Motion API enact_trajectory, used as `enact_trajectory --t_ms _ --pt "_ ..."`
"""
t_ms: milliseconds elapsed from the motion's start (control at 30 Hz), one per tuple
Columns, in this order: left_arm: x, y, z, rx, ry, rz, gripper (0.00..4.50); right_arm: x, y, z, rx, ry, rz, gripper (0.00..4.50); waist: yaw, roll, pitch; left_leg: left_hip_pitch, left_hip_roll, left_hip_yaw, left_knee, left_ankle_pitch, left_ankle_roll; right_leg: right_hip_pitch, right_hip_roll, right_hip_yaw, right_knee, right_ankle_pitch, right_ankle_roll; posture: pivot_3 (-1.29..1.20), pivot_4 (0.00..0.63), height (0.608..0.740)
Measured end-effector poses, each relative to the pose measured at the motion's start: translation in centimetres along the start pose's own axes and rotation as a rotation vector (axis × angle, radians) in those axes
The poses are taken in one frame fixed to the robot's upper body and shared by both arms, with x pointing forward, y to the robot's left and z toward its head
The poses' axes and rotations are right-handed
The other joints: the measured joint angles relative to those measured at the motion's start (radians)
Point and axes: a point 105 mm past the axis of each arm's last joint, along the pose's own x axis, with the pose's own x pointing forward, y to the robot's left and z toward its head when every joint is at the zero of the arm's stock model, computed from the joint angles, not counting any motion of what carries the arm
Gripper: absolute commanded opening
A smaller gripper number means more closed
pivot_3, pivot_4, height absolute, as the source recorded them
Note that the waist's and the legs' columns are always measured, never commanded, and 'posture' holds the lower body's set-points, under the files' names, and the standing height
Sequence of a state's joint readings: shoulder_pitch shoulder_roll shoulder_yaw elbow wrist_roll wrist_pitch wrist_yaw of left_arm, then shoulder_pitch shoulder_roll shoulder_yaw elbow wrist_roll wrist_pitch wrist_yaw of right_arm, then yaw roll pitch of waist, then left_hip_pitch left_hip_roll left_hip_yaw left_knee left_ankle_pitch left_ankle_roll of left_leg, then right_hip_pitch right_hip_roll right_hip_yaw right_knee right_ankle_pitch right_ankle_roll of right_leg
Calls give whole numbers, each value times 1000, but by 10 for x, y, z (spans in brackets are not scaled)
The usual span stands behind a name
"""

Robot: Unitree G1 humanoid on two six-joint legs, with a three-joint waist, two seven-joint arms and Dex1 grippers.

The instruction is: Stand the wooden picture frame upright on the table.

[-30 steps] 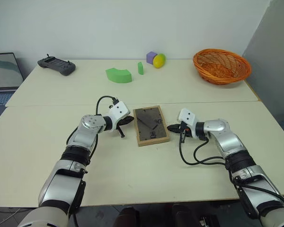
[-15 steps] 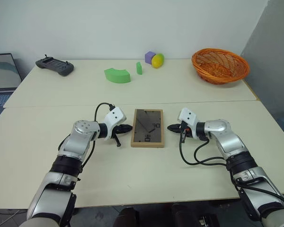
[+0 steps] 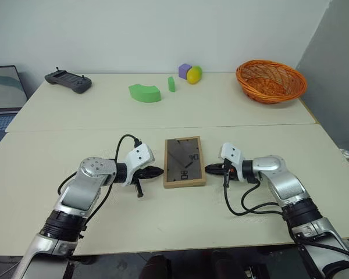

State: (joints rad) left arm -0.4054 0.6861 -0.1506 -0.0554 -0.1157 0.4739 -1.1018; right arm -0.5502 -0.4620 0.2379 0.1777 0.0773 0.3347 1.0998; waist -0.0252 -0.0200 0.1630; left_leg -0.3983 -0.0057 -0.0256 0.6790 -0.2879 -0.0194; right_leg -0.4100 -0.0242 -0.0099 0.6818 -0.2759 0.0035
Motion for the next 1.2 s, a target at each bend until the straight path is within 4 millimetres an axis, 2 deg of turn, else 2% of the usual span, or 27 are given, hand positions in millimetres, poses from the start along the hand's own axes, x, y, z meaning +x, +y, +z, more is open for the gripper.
enact_trajectory --t_ms 200,333,400,500,567,700,867,1000,1100,1200 --pt "-5 -10 5 19 1 -56 31 -5 9 -9 6 41 45 0 0 0 0 0 0 0 0 0 0 0 0 0 0 0 0 0 150 740" --pt "-15 -10 -1 20 43 -84 31 -12 -3 -21 -40 106 -10 0 -1 0 0 1 0 0 0 0 0 0 0 0 0 0 0 0 150 740" --pt "-20 -10 -7 -40 52 -108 31 -13 -13 -21 -70 114 -49 0 -2 0 0 1 0 0 0 0 0 0 1 0 0 0 0 0 150 740" --pt "-23 -15 -8 -200 -6 -183 464 -9 -24 -18 -81 103 -106 0 -1 0 0 1 0 0 0 0 0 0 1 0 0 0 0 0 150 740" --pt "-27 -14 -1 -349 -70 -230 950 -3 -27 -16 -77 87 -125 0 -1 0 0 1 0 0 0 0 0 0 1 -1 1 0 0 0 150 740" --pt "-39 6 15 -649 -174 -243 1929 3 -28 -12 -85 68 -135 0 -2 0 0 1 0 0 0 0 0 1 1 -1 0 0 0 0 150 740" --pt "-42 6 1 -998 -162 -304 2998 3 -29 -13 -97 69 -140 0 -7 0 0 1 0 -1 1 0 -1 0 1 0 0 0 0 0 150 740" --pt "-38 5 -6 -1140 -147 -313 3748 4 -27 -13 -99 66 -139 0 -6 0 0 1 0 -1 1 0 -1 0 1 0 0 0 0 0 150 740" --pt "-30 -1 -10 -1165 -123 -330 4353 4 -24 -13 -98 63 -136 0 -6 0 0 1 0 -1 1 1 -2 0 1 1 1 0 0 0 150 740" --pt "-19 -8 -11 -1191 -109 -359 4487 7 -19 -12 -95 56 -128 0 -6 0 0 2 0 -1 0 2 -4 0 1 1 1 0 0 0 150 740"
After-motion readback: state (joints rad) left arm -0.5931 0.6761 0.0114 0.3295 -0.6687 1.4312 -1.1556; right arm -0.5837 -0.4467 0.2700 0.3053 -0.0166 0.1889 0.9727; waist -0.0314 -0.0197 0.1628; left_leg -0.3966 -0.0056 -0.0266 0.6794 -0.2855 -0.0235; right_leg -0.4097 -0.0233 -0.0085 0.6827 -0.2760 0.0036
